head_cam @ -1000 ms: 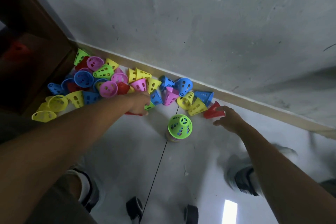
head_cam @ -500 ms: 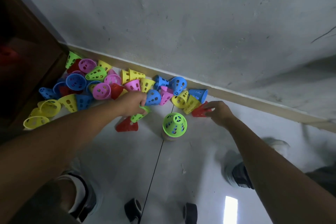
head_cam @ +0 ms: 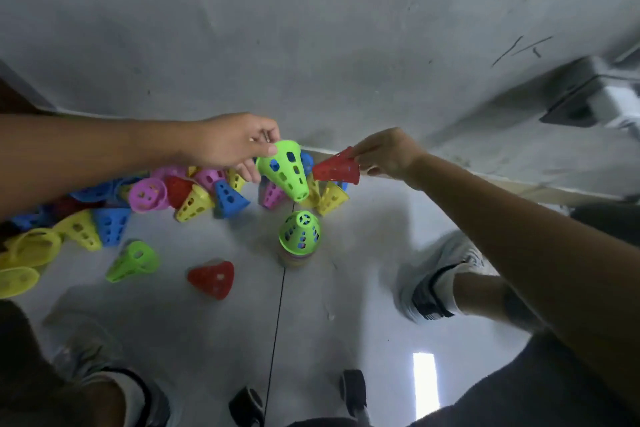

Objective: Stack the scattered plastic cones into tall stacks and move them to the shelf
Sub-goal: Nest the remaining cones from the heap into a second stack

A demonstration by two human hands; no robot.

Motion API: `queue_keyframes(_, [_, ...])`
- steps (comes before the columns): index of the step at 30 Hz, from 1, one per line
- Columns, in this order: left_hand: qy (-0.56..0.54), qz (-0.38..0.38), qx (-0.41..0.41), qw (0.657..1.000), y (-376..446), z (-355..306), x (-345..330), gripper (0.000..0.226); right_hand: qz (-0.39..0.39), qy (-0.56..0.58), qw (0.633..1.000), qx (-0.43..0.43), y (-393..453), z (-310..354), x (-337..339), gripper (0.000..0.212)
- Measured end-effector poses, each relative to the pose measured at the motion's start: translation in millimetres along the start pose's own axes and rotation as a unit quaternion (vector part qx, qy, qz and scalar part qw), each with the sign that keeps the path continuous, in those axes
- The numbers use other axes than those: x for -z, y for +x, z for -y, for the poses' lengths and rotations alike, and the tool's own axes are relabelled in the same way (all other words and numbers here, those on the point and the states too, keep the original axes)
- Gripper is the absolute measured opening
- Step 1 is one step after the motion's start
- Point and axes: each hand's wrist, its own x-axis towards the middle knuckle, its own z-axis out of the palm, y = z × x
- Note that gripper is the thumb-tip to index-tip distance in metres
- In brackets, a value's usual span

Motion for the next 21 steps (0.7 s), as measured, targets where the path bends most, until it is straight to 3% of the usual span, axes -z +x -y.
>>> queue_keyframes(2, [-0.04, 0.029, 0.003, 0.999, -8.2, -11.1, 0.6, 0.007, -0.004, 0.038, 0.999, -0.009, -12.2, 7.9, 5.1, 0.028])
queue_keyframes(4, [-0.086, 0.049, 0.005, 0.995, -16.3, -20.3, 2.5, 0.002, -0.016, 0.067, 0.998, -0.011, -22.3, 15.5, 10.7, 0.021])
queue_keyframes(9, [-0.221, 0.115, 0.037, 0.968, -27.3, -27.4, -5.3, 0.015, -0.034, 0.221, 0.974, -0.03, -50.8, 21.8, 19.8, 0.015])
queue_keyframes(14, [-0.292, 0.173, 0.077, 0.938, -30.1, -16.0, -30.8, 0.043, -0.034, 0.378, 0.923, -0.055, -77.7, 16.6, 24.2, 0.038])
queue_keyframes(17, [-0.32, 0.198, 0.078, 0.923, -33.0, -4.8, -40.8, 0.053, 0.0, 0.391, 0.919, -0.054, -83.4, 13.8, 21.4, 0.049])
queue_keyframes(21, [-0.294, 0.196, 0.087, 0.931, -38.6, 6.4, -49.3, 0.061, 0.025, 0.383, 0.921, -0.066, -86.9, 10.6, 12.7, 0.06])
